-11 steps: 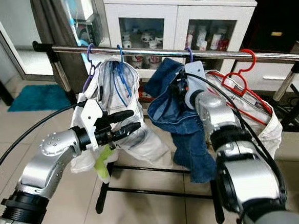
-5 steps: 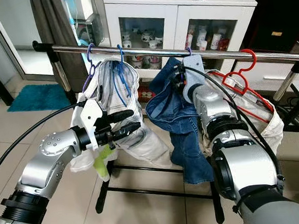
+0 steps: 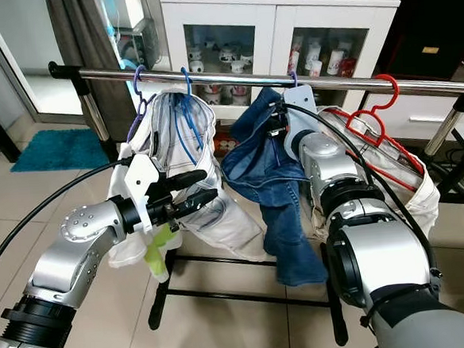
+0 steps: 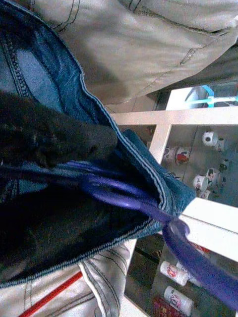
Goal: Hang hanger
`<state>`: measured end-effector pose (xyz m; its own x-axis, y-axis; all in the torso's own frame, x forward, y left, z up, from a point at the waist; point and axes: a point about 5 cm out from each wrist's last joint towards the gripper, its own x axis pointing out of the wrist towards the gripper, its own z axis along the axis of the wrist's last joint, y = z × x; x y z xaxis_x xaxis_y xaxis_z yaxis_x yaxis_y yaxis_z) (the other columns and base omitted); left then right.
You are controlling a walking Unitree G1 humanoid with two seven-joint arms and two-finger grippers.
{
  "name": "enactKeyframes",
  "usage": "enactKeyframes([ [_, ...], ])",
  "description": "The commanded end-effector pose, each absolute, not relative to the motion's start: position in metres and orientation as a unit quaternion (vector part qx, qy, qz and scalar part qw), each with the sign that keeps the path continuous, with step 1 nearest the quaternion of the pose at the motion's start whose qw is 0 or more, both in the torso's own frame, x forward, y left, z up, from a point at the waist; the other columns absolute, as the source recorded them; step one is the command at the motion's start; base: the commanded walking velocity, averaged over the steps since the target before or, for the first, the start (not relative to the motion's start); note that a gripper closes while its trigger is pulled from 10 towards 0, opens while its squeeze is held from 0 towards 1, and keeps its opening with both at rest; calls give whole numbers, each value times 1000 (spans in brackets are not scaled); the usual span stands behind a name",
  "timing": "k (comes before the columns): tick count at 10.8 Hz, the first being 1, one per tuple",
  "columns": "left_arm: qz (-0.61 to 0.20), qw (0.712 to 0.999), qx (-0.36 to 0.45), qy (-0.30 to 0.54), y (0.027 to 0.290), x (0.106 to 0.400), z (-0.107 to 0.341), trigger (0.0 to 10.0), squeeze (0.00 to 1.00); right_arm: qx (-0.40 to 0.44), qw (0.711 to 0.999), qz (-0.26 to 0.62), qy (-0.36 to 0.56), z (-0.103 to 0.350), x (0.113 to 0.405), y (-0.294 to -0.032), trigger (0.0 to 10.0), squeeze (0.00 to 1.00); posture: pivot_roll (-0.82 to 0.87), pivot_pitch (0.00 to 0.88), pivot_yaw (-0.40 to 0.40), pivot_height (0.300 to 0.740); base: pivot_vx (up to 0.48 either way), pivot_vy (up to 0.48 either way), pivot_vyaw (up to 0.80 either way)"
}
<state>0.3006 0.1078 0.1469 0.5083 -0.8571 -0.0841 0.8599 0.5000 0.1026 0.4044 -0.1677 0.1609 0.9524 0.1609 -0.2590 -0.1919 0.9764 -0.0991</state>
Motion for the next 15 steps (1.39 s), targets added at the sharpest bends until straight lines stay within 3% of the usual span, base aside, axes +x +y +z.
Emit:
enactKeyframes([
  [1,-493,866,78,3,109,303,152,10000,0,-60,988,85,118,168,407,-169,0,0,-3,0,-13,740,0,0,0],
  [9,-482,872,78,-2,109,302,152,10000,0,-47,993,82,76,173,407,-169,0,0,-3,0,-16,740,0,0,0],
  [12,-383,918,94,29,125,309,141,10000,0,-26,995,95,31,172,399,-178,0,0,-10,0,-9,740,0,0,0],
  [13,-341,936,81,6,131,307,142,10000,0,-15,994,106,22,163,386,-180,0,0,-19,0,-2,740,0,0,0],
  [15,-316,946,75,13,134,301,139,10000,0,8,994,110,18,150,356,-178,0,0,-25,0,-7,740,0,0,0],
])
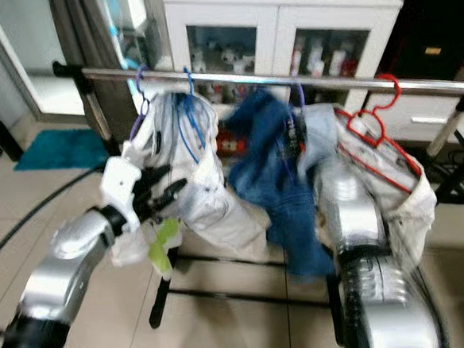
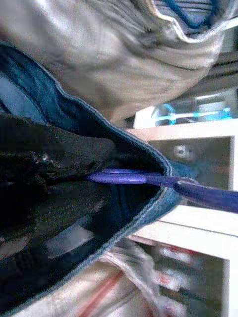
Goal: Hang hanger
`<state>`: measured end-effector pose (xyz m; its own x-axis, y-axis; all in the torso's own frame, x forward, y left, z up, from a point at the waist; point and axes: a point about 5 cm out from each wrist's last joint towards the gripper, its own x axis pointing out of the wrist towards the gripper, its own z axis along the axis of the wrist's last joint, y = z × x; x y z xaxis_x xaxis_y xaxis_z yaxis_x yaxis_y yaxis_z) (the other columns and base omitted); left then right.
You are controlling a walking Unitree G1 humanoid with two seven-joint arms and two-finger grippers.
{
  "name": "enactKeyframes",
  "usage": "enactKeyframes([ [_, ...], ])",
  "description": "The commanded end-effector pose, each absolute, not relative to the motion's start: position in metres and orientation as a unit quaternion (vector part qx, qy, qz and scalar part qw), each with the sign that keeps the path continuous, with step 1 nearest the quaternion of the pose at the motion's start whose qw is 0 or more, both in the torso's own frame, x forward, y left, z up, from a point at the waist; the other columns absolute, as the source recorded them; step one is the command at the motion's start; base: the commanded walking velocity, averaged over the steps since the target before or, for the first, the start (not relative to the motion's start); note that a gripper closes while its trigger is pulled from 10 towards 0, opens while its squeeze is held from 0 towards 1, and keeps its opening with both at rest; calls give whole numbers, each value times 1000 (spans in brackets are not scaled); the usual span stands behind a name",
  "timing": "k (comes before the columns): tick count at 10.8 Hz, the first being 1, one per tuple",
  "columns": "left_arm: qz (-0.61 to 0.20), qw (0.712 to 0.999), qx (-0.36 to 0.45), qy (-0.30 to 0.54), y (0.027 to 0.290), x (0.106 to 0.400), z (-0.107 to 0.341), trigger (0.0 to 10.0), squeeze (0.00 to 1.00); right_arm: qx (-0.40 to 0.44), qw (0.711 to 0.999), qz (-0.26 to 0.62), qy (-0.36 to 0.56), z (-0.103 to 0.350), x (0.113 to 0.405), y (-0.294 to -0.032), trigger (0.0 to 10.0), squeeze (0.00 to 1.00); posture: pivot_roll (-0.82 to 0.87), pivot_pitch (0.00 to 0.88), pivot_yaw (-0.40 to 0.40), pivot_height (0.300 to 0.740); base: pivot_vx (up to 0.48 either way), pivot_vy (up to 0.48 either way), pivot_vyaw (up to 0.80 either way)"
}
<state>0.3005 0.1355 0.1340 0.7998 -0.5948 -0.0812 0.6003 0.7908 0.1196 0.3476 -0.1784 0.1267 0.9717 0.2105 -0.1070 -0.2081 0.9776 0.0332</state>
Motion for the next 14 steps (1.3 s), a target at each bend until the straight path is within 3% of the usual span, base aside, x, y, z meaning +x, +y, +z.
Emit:
enactKeyframes([
  [1,-299,951,72,11,135,298,136,10000,0,33,994,102,29,137,336,-172,0,0,-32,0,-14,740,0,0,0],
  [5,-283,957,62,20,137,285,133,10000,0,62,990,93,83,113,285,-151,0,0,-48,0,-13,740,0,0,0],
  [14,-296,953,50,33,134,279,129,10000,0,50,989,91,106,115,278,-147,0,0,-56,0,-5,740,0,0,0],
])
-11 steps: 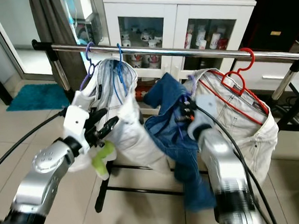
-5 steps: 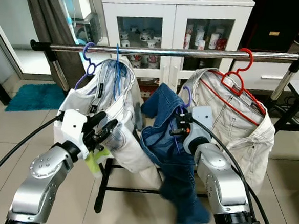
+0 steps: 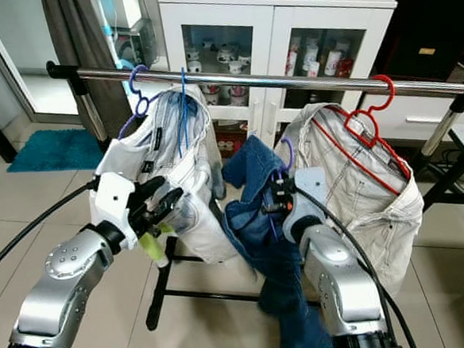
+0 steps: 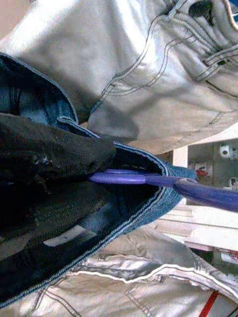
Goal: Hang hanger
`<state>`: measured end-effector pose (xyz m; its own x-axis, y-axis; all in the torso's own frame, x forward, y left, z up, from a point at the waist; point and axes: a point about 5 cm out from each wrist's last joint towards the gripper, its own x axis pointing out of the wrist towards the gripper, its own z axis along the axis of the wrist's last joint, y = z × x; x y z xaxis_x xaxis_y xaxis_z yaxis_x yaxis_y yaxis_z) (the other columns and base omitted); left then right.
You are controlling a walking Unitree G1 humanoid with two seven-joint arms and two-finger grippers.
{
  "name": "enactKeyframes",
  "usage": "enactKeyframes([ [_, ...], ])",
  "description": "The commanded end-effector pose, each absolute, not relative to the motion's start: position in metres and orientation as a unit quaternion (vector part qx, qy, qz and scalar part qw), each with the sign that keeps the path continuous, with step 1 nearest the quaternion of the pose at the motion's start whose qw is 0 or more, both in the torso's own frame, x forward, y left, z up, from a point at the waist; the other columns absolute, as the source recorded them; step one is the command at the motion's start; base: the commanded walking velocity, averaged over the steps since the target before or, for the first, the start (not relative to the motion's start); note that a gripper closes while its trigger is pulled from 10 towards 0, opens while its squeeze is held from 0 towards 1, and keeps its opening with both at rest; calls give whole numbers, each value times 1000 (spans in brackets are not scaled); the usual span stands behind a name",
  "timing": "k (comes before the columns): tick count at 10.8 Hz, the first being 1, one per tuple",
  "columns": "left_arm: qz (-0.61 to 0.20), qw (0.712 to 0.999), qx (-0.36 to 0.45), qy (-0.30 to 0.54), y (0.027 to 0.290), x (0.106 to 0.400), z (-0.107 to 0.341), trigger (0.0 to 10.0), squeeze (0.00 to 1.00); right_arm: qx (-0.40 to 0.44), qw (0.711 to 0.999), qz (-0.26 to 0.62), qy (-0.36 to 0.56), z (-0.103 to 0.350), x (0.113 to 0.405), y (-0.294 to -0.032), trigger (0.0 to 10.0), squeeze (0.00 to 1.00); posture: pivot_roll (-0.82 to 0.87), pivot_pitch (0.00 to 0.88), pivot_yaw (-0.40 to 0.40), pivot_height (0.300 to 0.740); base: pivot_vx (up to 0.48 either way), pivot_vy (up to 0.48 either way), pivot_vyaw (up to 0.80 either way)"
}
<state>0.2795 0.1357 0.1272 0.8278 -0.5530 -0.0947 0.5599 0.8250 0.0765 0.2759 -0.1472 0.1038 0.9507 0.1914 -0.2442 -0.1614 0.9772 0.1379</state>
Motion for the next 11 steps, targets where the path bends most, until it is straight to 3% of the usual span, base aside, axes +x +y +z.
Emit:
enactKeyframes([
  [1,-296,953,50,33,134,280,129,10000,0,48,989,93,107,115,278,-146,39,0,-55,0,-7,740,0,0,0],
  [3,-294,954,51,33,135,280,129,10000,0,47,988,97,108,116,279,-144,118,0,-54,0,-12,740,0,0,0],
  [11,-295,953,56,32,136,282,130,10000,0,46,988,96,108,116,281,-144,314,0,-50,0,-5,740,-259,0,0],
])
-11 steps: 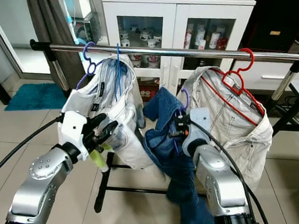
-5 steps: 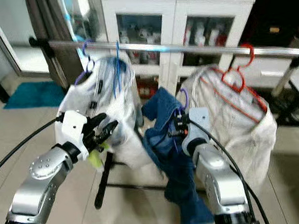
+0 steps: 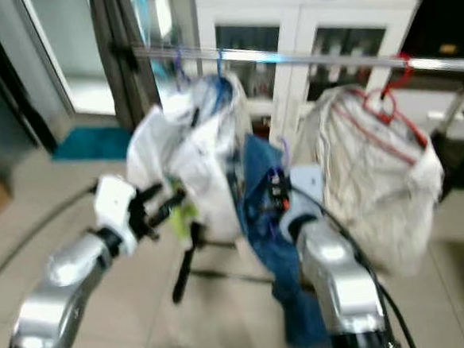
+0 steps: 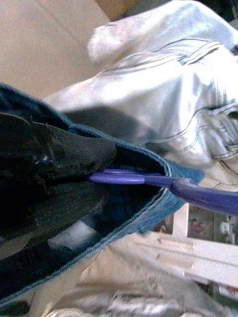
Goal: Hang hanger
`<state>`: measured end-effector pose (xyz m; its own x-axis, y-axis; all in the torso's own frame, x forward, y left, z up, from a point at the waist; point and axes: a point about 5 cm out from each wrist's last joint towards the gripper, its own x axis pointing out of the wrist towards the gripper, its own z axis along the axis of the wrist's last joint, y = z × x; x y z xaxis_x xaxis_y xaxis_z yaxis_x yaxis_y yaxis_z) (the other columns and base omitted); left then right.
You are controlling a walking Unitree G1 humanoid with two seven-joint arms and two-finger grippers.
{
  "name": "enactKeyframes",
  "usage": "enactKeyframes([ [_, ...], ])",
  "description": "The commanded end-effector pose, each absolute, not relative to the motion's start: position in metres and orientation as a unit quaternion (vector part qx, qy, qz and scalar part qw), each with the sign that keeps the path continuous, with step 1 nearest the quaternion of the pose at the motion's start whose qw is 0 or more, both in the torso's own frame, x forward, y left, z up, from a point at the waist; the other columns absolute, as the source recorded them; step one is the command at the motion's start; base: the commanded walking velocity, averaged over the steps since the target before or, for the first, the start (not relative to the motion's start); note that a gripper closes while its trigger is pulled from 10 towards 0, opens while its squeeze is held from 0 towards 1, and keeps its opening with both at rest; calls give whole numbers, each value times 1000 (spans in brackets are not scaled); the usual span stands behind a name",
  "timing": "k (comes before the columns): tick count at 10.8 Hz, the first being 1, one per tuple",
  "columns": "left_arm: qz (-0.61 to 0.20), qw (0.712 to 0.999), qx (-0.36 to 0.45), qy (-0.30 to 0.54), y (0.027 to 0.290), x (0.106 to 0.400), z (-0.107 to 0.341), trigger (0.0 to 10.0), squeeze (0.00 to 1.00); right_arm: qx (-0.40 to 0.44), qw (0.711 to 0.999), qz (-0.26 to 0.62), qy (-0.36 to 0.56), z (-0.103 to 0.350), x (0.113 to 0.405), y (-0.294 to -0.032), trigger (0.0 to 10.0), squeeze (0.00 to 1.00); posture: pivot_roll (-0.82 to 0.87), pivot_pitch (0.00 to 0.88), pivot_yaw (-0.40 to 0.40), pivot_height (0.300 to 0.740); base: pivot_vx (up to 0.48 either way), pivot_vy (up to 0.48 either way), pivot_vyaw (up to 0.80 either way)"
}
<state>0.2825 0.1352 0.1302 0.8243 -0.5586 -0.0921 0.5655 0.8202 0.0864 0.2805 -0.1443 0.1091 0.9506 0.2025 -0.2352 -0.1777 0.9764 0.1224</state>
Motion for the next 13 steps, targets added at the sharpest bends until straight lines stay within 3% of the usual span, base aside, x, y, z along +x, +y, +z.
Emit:
enactKeyframes([
  [1,-295,953,56,32,136,282,130,10000,0,46,988,95,108,116,281,-145,314,0,-50,0,-5,740,-255,0,0],
  [5,-298,952,58,30,135,286,133,10000,0,19,991,93,98,120,284,-149,275,0,-47,7,0,740,-253,0,0],
  [7,-301,949,91,28,135,293,136,10000,0,49,990,127,46,141,290,-136,2078,0,-42,8,-2,740,0,0,0],
  [9,-355,926,128,-12,124,302,147,10000,0,68,978,195,12,160,293,-115,0,0,-42,7,3,740,0,0,0],
  [13,-420,892,164,-36,98,315,151,10000,0,74,965,248,-29,183,295,-95,0,0,-45,0,9,740,0,0,0],
])
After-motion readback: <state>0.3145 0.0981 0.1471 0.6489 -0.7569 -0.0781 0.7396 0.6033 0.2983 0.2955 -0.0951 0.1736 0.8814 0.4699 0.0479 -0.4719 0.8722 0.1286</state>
